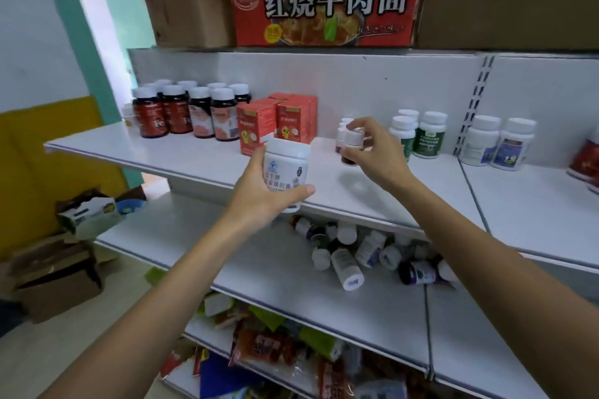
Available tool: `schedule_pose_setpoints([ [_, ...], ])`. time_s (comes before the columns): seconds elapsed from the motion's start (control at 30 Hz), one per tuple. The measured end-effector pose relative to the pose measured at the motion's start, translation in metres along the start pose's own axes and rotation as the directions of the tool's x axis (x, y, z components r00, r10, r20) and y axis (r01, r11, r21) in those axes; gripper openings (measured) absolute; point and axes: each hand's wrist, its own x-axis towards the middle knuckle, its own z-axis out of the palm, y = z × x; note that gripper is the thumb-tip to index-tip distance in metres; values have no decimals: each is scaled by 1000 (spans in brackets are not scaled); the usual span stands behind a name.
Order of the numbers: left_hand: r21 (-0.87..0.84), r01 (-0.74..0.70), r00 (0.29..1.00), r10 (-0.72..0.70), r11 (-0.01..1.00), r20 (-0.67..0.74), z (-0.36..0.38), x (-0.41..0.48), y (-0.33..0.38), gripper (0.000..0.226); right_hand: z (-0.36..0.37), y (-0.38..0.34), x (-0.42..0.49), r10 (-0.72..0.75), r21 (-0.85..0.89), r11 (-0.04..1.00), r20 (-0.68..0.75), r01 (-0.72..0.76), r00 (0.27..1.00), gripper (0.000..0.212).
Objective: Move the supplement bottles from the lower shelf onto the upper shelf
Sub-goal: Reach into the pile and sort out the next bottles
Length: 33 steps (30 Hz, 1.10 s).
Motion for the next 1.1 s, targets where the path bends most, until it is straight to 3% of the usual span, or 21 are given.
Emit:
schedule_pose_setpoints([
  [0.1, -37, 18, 992, -14, 999, 124, 14, 28, -18, 65, 0, 25, 11, 23, -215, 976, 2, -22, 1000, 41],
  [0.37, -82, 32, 960, -8, 996, 279, 23, 101, -43, 56, 17, 64, 56, 41, -443, 895, -27, -49, 999, 40],
  [0.5, -103, 12, 943, 23, 995, 332, 25, 120, -51, 48, 26, 73, 70, 31, -486, 871, -84, -68, 996, 44],
  [0.67, -101, -6, 937, 41, 995, 347, 14, 132, -58, 57, 32, 71, 76, 77, -497, 860, -92, -113, 993, 55],
  [0.83, -74, -56, 934, 79, 996, 348, 10, 139, -60, 56, 27, 53, 63, -14, -591, 804, -126, -63, 992, 58],
  [0.9, -91, -96, 916, 124, 991, 382, 16, 138, -56, 55, 23, 37, 52, -57, -527, 847, -219, -69, 974, 48],
  [0.97, -120, -130, 901, 168, 984, 399, 29, 134, -46, 54, 17, 17, 38, 33, -251, 961, -301, -112, 953, 29],
  [1.03, -178, -143, 890, 205, 974, 407, 47, 129, -33, 51, 6, 1, 21, 201, 129, 976, -250, -173, 947, 22],
  [1.1, -246, -100, 879, 202, 964, 433, 69, 121, -21, 51, -8, -5, 2, 265, 315, 927, -167, -204, 950, 24],
])
